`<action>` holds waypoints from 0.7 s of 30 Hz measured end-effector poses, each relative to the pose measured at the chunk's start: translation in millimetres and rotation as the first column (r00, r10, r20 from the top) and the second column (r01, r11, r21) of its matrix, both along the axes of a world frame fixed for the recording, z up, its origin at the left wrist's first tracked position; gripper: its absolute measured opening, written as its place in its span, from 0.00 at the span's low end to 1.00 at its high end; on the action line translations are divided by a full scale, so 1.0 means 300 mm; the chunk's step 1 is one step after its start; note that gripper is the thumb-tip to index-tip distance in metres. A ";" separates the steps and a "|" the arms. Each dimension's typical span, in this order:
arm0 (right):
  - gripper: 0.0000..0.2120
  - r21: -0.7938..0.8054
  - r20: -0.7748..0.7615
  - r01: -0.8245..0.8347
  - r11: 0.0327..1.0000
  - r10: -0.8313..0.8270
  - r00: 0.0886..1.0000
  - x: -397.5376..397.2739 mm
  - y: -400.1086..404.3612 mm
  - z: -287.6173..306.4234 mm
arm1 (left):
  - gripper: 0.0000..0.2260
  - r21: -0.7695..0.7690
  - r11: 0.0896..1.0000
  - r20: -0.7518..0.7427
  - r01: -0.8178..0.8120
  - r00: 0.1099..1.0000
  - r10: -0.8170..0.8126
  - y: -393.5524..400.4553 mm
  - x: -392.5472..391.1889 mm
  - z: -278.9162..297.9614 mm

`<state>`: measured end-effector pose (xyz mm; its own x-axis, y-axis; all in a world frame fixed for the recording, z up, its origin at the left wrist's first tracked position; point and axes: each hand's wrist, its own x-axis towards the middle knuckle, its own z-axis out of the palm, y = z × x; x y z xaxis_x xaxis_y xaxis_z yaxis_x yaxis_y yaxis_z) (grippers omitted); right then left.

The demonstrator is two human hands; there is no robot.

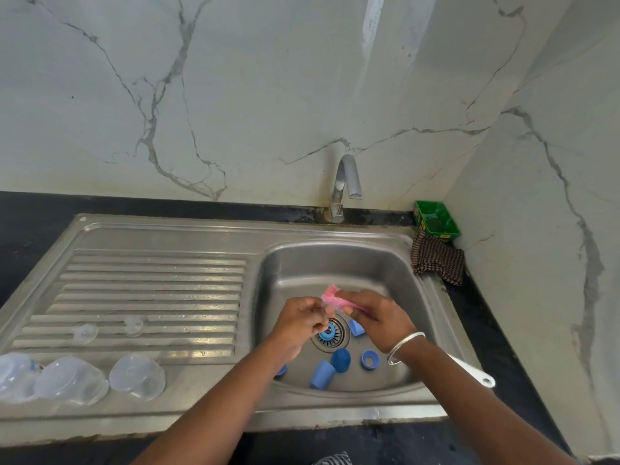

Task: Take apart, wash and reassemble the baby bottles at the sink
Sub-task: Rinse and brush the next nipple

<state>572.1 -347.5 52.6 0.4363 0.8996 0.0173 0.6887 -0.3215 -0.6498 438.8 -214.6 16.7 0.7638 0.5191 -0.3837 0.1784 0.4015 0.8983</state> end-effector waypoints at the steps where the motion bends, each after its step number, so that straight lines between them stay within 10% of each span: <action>1: 0.16 0.017 0.008 -0.030 0.999 0.030 1.000 0.009 -0.009 0.010 | 0.02 -0.079 0.997 0.016 0.012 1.000 -0.011 0.004 -0.005 0.013; 6: 0.17 -0.020 0.113 -0.102 0.995 0.103 0.988 0.086 -0.055 0.025 | 0.04 -0.234 0.970 0.008 0.060 0.998 -0.060 0.006 -0.014 0.029; 16: 0.16 0.056 0.083 0.096 0.994 -0.101 0.991 0.014 -0.002 0.012 | 0.07 0.229 0.973 0.124 -0.015 0.992 -0.014 0.016 0.005 0.033; 21: 0.10 0.088 -0.034 0.130 0.988 -0.128 0.991 0.006 -0.018 0.009 | 0.07 0.221 0.975 0.106 -0.037 0.994 0.014 0.037 -0.012 0.013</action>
